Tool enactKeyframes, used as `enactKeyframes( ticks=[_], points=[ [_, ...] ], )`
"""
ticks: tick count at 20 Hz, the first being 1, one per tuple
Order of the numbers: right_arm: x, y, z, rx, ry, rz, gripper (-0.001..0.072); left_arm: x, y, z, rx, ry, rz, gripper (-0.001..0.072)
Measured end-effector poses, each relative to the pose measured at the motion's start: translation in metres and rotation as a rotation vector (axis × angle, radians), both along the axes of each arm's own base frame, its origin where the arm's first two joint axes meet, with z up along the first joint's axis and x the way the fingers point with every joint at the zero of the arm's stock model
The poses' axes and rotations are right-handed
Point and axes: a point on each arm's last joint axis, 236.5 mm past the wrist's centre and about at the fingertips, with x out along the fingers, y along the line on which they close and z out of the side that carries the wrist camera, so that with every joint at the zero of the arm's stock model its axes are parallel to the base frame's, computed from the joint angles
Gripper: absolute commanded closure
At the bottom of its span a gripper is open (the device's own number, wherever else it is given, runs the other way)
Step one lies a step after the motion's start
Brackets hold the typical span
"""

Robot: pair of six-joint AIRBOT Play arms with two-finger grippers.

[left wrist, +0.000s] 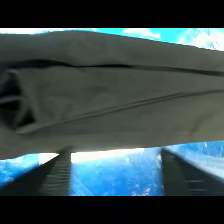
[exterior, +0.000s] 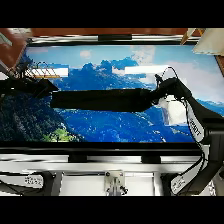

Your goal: Fold the shirts.

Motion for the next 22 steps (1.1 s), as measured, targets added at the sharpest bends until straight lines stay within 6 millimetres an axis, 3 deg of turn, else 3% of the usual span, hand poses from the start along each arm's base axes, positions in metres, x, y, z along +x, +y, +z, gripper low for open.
enactKeyframes(
  ticks=[1,4,6,9,12,17,20,22],
  points=[
    [-0.001,0.0,0.01,0.001,-0.011,0.007,0.0644,-0.001,-0.012,0.001,-0.01,0.0,-0.021,0.0672],
    [0.005,0.004,0.067,0.019,-0.116,0.004,0.0644,-0.003,-0.06,0.003,-0.042,-0.005,-0.101,0.0672],
    [0.004,0.006,0.115,0.032,-0.195,-0.004,0.0644,-0.006,-0.104,-0.001,-0.05,-0.013,-0.173,0.0672],
    [-0.014,0.009,0.181,0.053,-0.277,-0.007,0.0644,-0.017,-0.175,-0.012,-0.053,-0.027,-0.282,0.0673],
    [-0.042,0.013,0.23,0.072,-0.318,0.002,0.0644,-0.028,-0.239,-0.024,-0.054,-0.044,-0.332,0.0673],
    [-0.084,0.016,0.284,0.088,-0.364,0.005,0.0644,-0.055,-0.339,-0.029,-0.159,-0.052,-0.335,0.0674],
    [-0.098,0.017,0.301,0.095,-0.382,0.002,0.0644,-0.087,-0.393,-0.035,-0.25,-0.003,-0.356,0.0674],
    [-0.103,0.017,0.305,0.095,-0.383,-0.002,0.0644,-0.103,-0.413,-0.038,-0.283,0.017,-0.377,0.0676]
  ],
)
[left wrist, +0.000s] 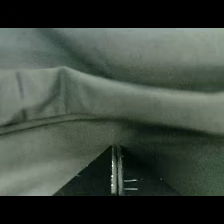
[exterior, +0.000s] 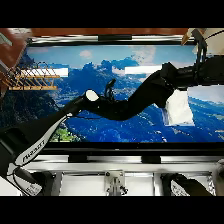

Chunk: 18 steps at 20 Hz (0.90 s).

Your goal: Fold the shirts.

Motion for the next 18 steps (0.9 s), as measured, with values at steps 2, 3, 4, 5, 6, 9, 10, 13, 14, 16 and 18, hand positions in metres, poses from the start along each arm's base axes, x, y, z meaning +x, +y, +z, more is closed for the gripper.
enactKeyframes(
  ticks=[2,3,4,5,6,9,10,13,14,16,18],
  points=[
    [-0.002,0.001,-0.004,-0.022,0.006,0.008,0.0644,0.003,-0.002,0.005,-0.018,-0.013,0.009,0.0677],
    [-0.002,0.003,-0.009,-0.036,0.015,0.014,0.0644,0.01,0.004,0.013,-0.025,-0.033,0.017,0.0677],
    [0.0,0.007,-0.016,-0.051,0.026,0.026,0.0644,0.022,0.015,0.025,-0.028,-0.065,0.036,0.0677],
    [0.003,0.013,-0.024,-0.063,0.034,0.039,0.0644,0.035,0.032,0.039,-0.023,-0.107,0.057,0.0676],
    [0.008,0.022,-0.032,-0.066,0.039,0.053,0.0644,0.048,0.052,0.055,-0.014,-0.149,0.076,0.0676],
    [0.032,0.066,-0.06,-0.044,0.034,0.094,0.0645,0.086,0.135,0.115,0.025,-0.29,0.165,0.0675],
    [0.039,0.084,-0.072,-0.028,0.037,0.107,0.0644,0.095,0.169,0.139,0.038,-0.341,0.211,0.0675],
    [0.054,0.142,-0.119,-0.007,0.075,0.156,0.0644,0.105,0.263,0.21,0.073,-0.482,0.361,0.0675],
    [0.056,0.161,-0.136,-0.005,0.093,0.174,0.064,0.103,0.287,0.231,0.079,-0.526,0.407,0.0675],
    [0.06,0.198,-0.169,-0.005,0.128,0.21,0.0139,0.092,0.321,0.264,0.099,-0.595,0.465,0.0675],
    [0.065,0.227,-0.191,0.013,0.148,0.229,0.008,0.076,0.336,0.286,0.111,-0.637,0.484,0.0675]
  ],
)
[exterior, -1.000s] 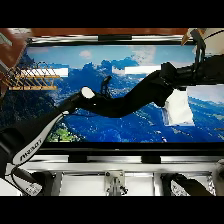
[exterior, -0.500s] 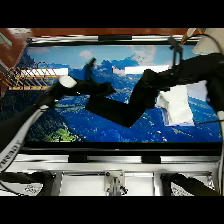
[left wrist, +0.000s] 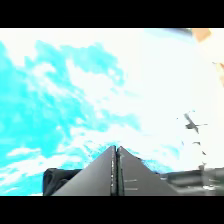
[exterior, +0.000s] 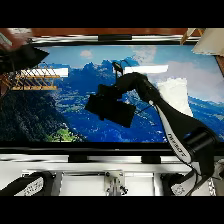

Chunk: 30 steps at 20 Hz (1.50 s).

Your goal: Fold the shirts.

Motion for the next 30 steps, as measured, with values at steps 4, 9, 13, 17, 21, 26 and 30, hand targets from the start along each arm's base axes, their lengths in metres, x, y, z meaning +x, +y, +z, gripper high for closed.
enactKeyframes(
  ticks=[4,9,13,17,21,26,30],
  points=[
    [0.009,0.002,-0.006,-0.014,0.013,0.025,0.008,-0.023,0.006,0.007,0.03,0.007,-0.018,0.0675],
    [0.004,-0.122,-0.009,-0.328,0.081,0.059,0.008,-0.029,0.009,-0.001,0.046,0.026,-0.025,0.0674],
    [-0.03,-0.201,-0.034,-0.442,0.281,0.014,0.008,-0.029,0.009,-0.005,0.048,0.031,-0.026,0.0674],
    [-0.062,-0.186,-0.069,-0.307,0.41,-0.01,0.008,-0.03,0.009,-0.007,0.05,0.033,-0.027,0.0675],
    [-0.067,-0.16,-0.091,-0.229,0.405,-0.053,0.008,-0.029,0.011,-0.007,0.058,0.033,-0.023,0.0674],
    [-0.059,-0.137,-0.102,-0.175,0.379,-0.109,0.0645,-0.028,0.013,-0.01,0.068,0.038,-0.02,0.0674],
    [-0.032,-0.122,-0.041,-0.04,0.265,-0.111,0.0644,-0.028,0.013,-0.011,0.07,0.038,-0.019,0.0674]
  ],
)
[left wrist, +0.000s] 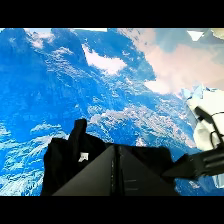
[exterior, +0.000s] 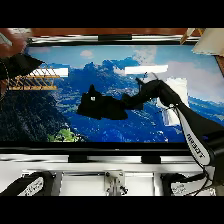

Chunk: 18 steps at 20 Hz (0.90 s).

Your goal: Fold the shirts.

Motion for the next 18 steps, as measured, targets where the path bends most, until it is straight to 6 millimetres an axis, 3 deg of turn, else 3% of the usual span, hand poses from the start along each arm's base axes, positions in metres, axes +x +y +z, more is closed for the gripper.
enactKeyframes(
  ticks=[4,6,8,11,14,18],
  points=[
    [0.039,-0.009,0.14,0.151,-0.258,-0.048,0.0644,0.0,0.0,0.0,0.0,0.0,0.0,0.0674],
    [0.05,-0.029,0.212,0.198,-0.392,-0.109,0.0645,0.0,0.0,0.0,0.0,0.0,0.0,0.0674],
    [0.056,-0.051,0.265,0.223,-0.495,-0.165,0.0645,0.0,0.0,0.0,0.0,0.0,0.0,0.0674],
    [0.065,-0.084,0.314,0.234,-0.605,-0.252,0.0645,0.0,0.0,0.0,0.001,0.002,-0.002,0.0674],
    [0.085,-0.124,0.341,0.229,-0.697,-0.375,0.0645,-0.002,-0.001,-0.003,0.002,0.012,-0.01,0.0674],
    [0.125,-0.18,0.347,0.179,-0.799,-0.545,0.0645,-0.005,-0.005,-0.009,0.001,0.033,-0.022,0.0674]
  ],
)
